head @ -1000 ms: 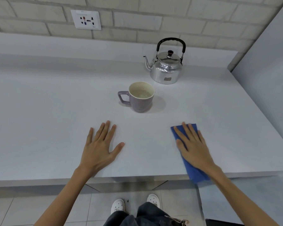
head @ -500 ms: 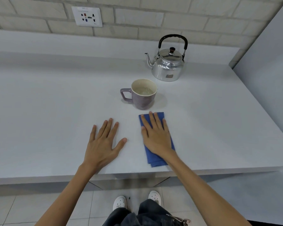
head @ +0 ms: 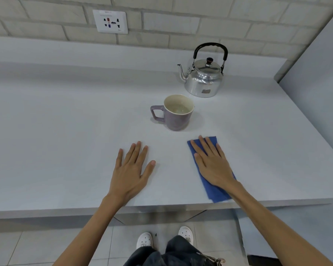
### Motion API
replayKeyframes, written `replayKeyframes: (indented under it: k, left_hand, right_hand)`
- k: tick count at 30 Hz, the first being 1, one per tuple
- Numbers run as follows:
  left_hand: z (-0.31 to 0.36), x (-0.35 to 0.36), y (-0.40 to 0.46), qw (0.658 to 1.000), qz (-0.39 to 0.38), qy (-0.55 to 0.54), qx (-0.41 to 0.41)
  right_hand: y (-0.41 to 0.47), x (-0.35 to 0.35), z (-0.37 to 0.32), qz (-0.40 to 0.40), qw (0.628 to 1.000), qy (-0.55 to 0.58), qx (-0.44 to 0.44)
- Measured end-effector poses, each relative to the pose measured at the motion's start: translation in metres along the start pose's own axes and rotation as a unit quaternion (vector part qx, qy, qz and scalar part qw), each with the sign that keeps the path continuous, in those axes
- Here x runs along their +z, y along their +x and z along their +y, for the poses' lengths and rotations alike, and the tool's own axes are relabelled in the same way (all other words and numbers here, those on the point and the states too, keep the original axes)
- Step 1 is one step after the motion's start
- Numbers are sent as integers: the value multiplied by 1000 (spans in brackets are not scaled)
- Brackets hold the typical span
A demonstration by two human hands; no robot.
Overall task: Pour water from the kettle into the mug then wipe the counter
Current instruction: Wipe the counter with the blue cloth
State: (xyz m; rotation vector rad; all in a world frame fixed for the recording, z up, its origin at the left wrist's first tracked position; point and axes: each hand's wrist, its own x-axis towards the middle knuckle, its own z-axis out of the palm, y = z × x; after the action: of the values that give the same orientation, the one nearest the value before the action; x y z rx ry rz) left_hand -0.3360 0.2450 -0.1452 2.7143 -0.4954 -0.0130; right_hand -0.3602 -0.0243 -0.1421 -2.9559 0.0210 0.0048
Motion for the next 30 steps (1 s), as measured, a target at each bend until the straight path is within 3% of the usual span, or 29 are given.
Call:
replayKeyframes:
  k: [5,12,22,30]
  left_hand:
    - [-2,0,0,999,16,-46,-1]
    - [-3,-2,0,995,31,-92,-1]
    - [-8,-17,-12,970,36,-236,-43]
    - [-21,-28,-39,970,30,-236,-57]
  right_hand:
    - [23,19,-65,32,998,20,58]
    - [14,33,-141,28,999,24,-7]
    - [-25,30,-105,-5,986,14,-164]
    - [29,28,-104,11,990,-6,-137]
